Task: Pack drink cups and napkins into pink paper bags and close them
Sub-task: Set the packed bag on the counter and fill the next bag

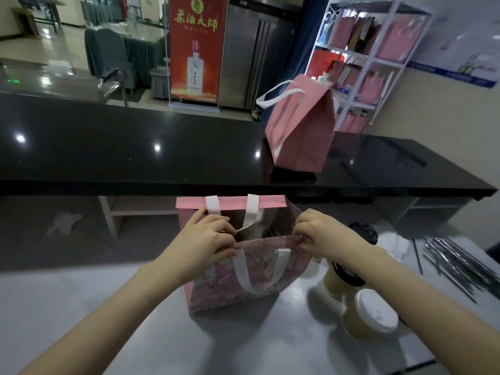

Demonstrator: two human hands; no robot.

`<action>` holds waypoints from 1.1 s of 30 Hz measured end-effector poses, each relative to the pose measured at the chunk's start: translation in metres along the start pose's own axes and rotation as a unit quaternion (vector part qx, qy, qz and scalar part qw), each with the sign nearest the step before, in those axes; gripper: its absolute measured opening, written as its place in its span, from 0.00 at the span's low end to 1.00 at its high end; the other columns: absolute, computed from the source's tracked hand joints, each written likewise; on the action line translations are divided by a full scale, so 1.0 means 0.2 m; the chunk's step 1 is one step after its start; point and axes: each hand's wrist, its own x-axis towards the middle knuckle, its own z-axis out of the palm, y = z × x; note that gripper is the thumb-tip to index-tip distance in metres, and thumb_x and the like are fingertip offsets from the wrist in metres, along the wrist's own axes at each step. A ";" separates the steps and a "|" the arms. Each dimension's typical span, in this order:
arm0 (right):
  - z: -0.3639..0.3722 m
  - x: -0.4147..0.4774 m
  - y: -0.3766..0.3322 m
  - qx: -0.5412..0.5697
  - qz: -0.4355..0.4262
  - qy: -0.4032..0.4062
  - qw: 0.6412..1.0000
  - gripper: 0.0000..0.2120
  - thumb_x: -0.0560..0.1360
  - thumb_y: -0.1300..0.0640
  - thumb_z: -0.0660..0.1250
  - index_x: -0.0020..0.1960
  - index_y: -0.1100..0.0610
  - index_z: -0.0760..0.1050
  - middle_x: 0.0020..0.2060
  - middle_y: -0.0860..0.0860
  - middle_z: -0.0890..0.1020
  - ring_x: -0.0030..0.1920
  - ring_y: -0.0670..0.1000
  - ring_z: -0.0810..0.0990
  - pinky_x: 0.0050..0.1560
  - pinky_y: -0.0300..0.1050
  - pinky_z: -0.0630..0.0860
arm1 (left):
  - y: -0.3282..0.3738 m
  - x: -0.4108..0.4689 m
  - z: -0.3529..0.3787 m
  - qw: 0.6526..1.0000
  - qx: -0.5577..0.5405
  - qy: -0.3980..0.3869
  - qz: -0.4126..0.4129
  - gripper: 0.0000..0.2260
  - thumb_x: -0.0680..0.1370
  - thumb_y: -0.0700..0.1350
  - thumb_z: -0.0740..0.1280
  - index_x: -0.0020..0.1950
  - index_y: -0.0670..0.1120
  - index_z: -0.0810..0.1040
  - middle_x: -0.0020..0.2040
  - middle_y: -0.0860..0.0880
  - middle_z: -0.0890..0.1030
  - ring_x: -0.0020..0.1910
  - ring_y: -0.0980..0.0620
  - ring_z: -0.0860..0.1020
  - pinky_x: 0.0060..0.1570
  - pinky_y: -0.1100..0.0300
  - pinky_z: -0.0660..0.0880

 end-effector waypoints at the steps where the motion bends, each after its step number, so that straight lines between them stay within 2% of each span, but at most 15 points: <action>1: 0.00 -0.01 0.03 -0.001 0.002 0.007 1.000 0.10 0.74 0.58 0.66 0.52 0.57 0.81 0.52 0.51 0.78 0.57 0.51 0.73 0.55 0.44 0.72 | 0.02 0.02 0.01 1.000 -0.005 -0.001 -0.001 0.11 0.78 0.55 0.65 0.54 0.55 0.83 0.61 0.55 0.79 0.70 0.53 0.69 0.75 0.47 0.51; 3: 0.01 -0.03 0.10 0.002 -0.003 0.007 1.000 0.10 0.74 0.56 0.68 0.53 0.56 0.81 0.52 0.50 0.78 0.57 0.51 0.73 0.55 0.42 0.71 | 0.06 0.05 0.04 1.000 -0.008 0.000 -0.005 0.11 0.78 0.55 0.64 0.55 0.55 0.82 0.62 0.55 0.78 0.70 0.54 0.68 0.76 0.49 0.48; 6: 0.03 -0.08 0.19 0.037 -0.024 0.008 0.999 0.13 0.74 0.51 0.70 0.57 0.54 0.80 0.56 0.48 0.78 0.60 0.49 0.71 0.60 0.41 0.70 | 0.11 0.09 0.06 1.000 0.007 0.020 -0.009 0.10 0.76 0.55 0.67 0.52 0.54 0.84 0.60 0.55 0.79 0.66 0.54 0.72 0.73 0.53 0.55; 10: 0.01 -0.17 0.30 0.134 -0.067 0.121 0.981 0.17 0.73 0.49 0.72 0.58 0.57 0.80 0.57 0.51 0.79 0.61 0.49 0.73 0.64 0.35 0.64 | 0.26 0.21 0.01 0.993 -0.018 0.099 -0.055 0.10 0.73 0.57 0.70 0.48 0.53 0.85 0.50 0.57 0.81 0.53 0.56 0.78 0.56 0.58 0.72; 13: 0.00 -0.27 0.47 0.182 -0.059 0.172 0.966 0.13 0.75 0.50 0.70 0.55 0.57 0.82 0.54 0.50 0.81 0.58 0.47 0.73 0.61 0.29 0.63 | 0.46 0.40 0.01 0.988 -0.056 0.131 -0.066 0.05 0.75 0.51 0.71 0.45 0.51 0.84 0.45 0.57 0.80 0.45 0.56 0.77 0.44 0.54 0.77; 16: 0.03 -0.39 0.77 0.167 -0.012 0.118 0.979 0.11 0.77 0.49 0.67 0.54 0.53 0.81 0.50 0.46 0.81 0.53 0.46 0.75 0.56 0.40 0.71 | 0.70 0.70 0.08 0.987 -0.081 0.126 -0.051 0.03 0.75 0.50 0.71 0.45 0.52 0.83 0.43 0.57 0.79 0.43 0.56 0.76 0.43 0.53 0.76; 20: 0.15 -0.57 1.20 0.139 0.097 0.053 0.984 0.09 0.77 0.48 0.65 0.53 0.49 0.80 0.47 0.45 0.83 0.49 0.48 0.79 0.49 0.46 0.76 | 1.01 1.10 0.31 0.992 -0.106 0.064 -0.007 0.04 0.76 0.50 0.70 0.46 0.52 0.83 0.44 0.58 0.81 0.45 0.58 0.77 0.47 0.53 0.75; 25: 0.40 -0.81 1.65 0.157 0.219 -0.002 0.963 0.07 0.75 0.50 0.65 0.50 0.47 0.80 0.45 0.44 0.83 0.46 0.47 0.80 0.46 0.43 0.76 | 1.29 1.54 0.70 0.993 -0.112 -0.038 -0.007 0.06 0.76 0.51 0.68 0.48 0.53 0.83 0.44 0.55 0.81 0.46 0.55 0.78 0.47 0.52 0.76; 30: 0.65 -0.93 1.94 0.184 0.293 -0.026 0.938 0.13 0.75 0.50 0.65 0.59 0.47 0.77 0.53 0.44 0.81 0.52 0.48 0.79 0.49 0.44 0.75 | 1.43 1.87 1.10 0.985 -0.063 -0.156 -0.033 0.11 0.76 0.53 0.64 0.55 0.52 0.80 0.50 0.55 0.80 0.50 0.54 0.77 0.48 0.54 0.76; 33: 0.76 -0.93 2.07 0.195 0.312 -0.021 0.930 0.18 0.76 0.50 0.65 0.66 0.48 0.72 0.57 0.47 0.80 0.54 0.50 0.79 0.48 0.44 0.74 | 1.47 2.03 1.30 0.968 -0.079 -0.228 -0.064 0.16 0.75 0.52 0.66 0.61 0.50 0.78 0.53 0.53 0.82 0.51 0.53 0.78 0.50 0.55 0.77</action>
